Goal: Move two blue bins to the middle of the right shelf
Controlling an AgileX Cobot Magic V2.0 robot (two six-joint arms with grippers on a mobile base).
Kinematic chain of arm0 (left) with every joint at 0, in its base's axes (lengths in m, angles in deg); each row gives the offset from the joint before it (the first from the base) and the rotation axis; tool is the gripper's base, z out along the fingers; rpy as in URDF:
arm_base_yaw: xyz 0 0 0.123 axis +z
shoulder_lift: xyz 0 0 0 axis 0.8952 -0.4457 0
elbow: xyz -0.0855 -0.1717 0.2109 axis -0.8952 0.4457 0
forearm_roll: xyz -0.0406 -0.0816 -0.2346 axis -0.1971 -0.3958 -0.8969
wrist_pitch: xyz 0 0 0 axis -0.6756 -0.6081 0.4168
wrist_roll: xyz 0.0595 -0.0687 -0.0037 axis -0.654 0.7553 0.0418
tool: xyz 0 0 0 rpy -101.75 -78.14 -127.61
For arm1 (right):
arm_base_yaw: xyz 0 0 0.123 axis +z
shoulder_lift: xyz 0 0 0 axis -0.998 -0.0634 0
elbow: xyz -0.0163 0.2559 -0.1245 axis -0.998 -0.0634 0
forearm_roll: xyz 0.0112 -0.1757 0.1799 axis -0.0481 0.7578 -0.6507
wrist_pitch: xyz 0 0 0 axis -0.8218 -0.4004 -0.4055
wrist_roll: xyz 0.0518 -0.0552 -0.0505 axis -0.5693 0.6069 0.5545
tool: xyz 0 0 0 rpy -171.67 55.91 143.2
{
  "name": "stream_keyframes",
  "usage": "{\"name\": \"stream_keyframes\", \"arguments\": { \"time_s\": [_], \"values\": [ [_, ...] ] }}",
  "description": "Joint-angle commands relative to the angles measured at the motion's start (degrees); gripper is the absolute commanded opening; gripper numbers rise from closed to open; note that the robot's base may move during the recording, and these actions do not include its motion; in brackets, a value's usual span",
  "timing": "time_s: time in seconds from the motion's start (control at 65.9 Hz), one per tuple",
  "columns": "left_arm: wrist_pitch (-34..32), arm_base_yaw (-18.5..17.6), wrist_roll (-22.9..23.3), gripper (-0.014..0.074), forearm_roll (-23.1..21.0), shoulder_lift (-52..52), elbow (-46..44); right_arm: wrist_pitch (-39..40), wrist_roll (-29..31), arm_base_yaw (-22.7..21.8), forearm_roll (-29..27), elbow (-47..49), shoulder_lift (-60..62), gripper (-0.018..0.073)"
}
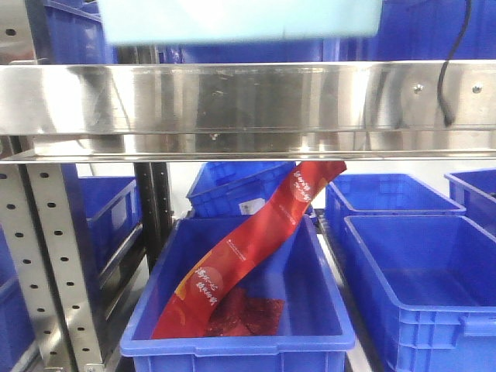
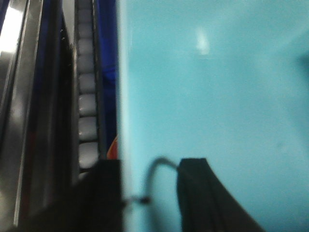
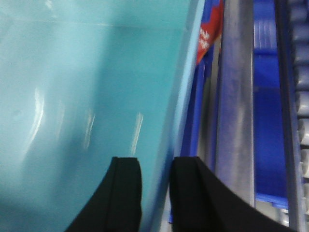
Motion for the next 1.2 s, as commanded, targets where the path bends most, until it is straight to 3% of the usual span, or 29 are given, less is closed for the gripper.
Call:
{"name": "stream_keyframes", "arguments": {
  "time_s": [0.0,0.091,0.167,0.288,0.395,0.425,0.486,0.698,0.819,0.88,0.971,1.017,1.062,1.184],
  "values": [
    [-3.20,-0.98,-0.73,-0.0111,-4.27,1.08,-0.80,4.47,-0.87,-0.03,0.28,0.91,-0.11,-0.0154],
    [-3.20,-0.98,-0.73,-0.0085,-3.78,0.70,-0.57,4.71,-0.87,-0.03,0.55,0.91,-0.31,-0.0154],
    [-3.20,-0.98,-0.73,-0.0005,-3.63,0.56,-0.57,4.80,-0.87,-0.03,1.00,0.91,-0.31,-0.0112],
    [-3.20,-0.98,-0.73,0.0232,-3.63,0.56,-0.57,3.79,-0.87,-0.03,0.98,0.91,-0.31,0.0161],
    [-3.20,-0.98,-0.73,0.0489,-3.63,0.68,-0.57,2.81,-0.87,-0.15,1.63,0.91,-0.14,0.0512],
    [-3.20,-0.98,-0.73,0.0559,-3.63,0.94,-0.57,2.72,-0.87,-0.15,2.27,1.01,0.24,0.0571],
    [-3.20,-0.98,-0.73,0.0623,-3.63,1.59,-0.69,2.72,-0.87,-0.15,3.41,1.01,1.02,0.0568],
    [-3.20,-0.98,-2.11,0.0601,-3.35,7.57,-0.69,2.72,-0.87,-0.15,5.99,1.01,7.11,0.0501],
    [-3.20,-0.98,-2.14,0.0542,-2.78,12.61,-0.69,2.72,-0.87,-0.15,5.99,1.01,11.47,0.0301],
    [-3.20,-0.98,-2.24,0.0443,-2.46,14.54,-0.69,2.72,-0.87,-0.15,5.99,1.01,12.93,0.0147],
    [-3.20,-0.98,-2.23,0.0192,-2.35,17.00,-0.58,2.72,-0.87,-0.15,6.57,0.90,14.56,-0.0074],
    [-3.20,-0.98,-2.36,0.0039,-2.35,18.05,-0.58,2.72,-0.87,-0.15,7.66,0.80,15.01,-0.0156],
    [-3.20,-0.98,-2.68,-0.0116,-2.35,18.91,-0.58,2.72,-0.87,-0.15,8.90,0.80,15.28,-0.0160],
    [-3.20,-0.98,-3.61,-0.0111,0.53,19.77,-0.58,2.72,-0.87,-0.15,11.47,0.08,15.28,-0.0160]
  ]
}}
